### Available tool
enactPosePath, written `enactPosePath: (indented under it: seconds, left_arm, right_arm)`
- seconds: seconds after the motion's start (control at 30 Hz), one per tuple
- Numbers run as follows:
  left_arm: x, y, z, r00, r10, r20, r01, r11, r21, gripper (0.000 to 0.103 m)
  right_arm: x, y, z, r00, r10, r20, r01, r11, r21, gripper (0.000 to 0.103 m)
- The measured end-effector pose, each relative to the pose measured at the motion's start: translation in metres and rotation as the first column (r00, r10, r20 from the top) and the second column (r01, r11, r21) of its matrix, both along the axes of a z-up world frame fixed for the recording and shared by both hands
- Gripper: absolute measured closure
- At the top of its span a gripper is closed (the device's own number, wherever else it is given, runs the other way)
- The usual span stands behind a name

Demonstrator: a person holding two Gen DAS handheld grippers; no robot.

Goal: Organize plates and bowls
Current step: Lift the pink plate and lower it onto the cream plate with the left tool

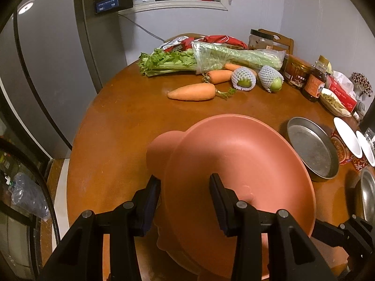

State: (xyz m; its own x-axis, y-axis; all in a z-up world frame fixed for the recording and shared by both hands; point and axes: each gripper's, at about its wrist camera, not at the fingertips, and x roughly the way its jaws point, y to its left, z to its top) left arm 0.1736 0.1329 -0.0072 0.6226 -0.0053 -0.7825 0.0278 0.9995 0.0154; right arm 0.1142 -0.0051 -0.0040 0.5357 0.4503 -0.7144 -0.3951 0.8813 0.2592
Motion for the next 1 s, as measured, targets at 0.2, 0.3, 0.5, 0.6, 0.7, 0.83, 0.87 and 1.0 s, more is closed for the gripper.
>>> enactPosePath:
  seconds: [0.2,0.3,0.5,0.6,0.7,0.83,0.87,1.0]
  left_arm:
    - [0.007,-0.004,-0.005,1.0,-0.009,-0.011,0.01,0.999,0.042,0.06]
    - [0.008,-0.001,-0.005,1.0,-0.004,-0.013,0.004,1.0,0.029,0.06]
    - [0.011,0.003,-0.009,1.0,0.006,-0.014,-0.005,1.0,0.024,0.06]
    - [0.01,0.005,-0.009,1.0,0.01,-0.014,-0.009,1.0,0.014,0.06]
    - [0.008,0.008,-0.007,1.0,0.014,-0.004,-0.014,1.0,0.002,0.06]
    - [0.007,0.011,-0.005,1.0,0.029,0.002,-0.029,1.0,-0.007,0.06]
    - [0.007,0.012,-0.004,1.0,0.029,0.002,-0.029,1.0,-0.007,0.06]
    - [0.002,0.014,0.0,0.999,0.037,0.011,-0.037,0.999,-0.014,0.06]
  right_arm:
    - [0.005,0.007,-0.001,1.0,0.027,0.006,-0.027,1.0,-0.001,0.049]
    - [0.006,0.009,-0.001,1.0,0.027,0.002,-0.027,1.0,-0.007,0.049]
    - [0.003,0.013,-0.002,0.999,0.054,0.001,-0.054,0.998,-0.012,0.049]
    - [0.0,0.016,-0.001,0.997,0.069,0.018,-0.068,0.997,-0.023,0.049]
    - [-0.003,0.012,-0.001,0.997,0.071,0.013,-0.071,0.997,-0.009,0.049]
    - [-0.004,0.006,-0.002,0.998,0.061,0.005,-0.061,0.998,-0.001,0.049]
    - [-0.004,0.005,-0.002,0.998,0.058,0.003,-0.058,0.998,-0.002,0.049]
    - [-0.004,0.001,-0.003,0.999,0.05,-0.003,-0.05,0.999,0.004,0.049]
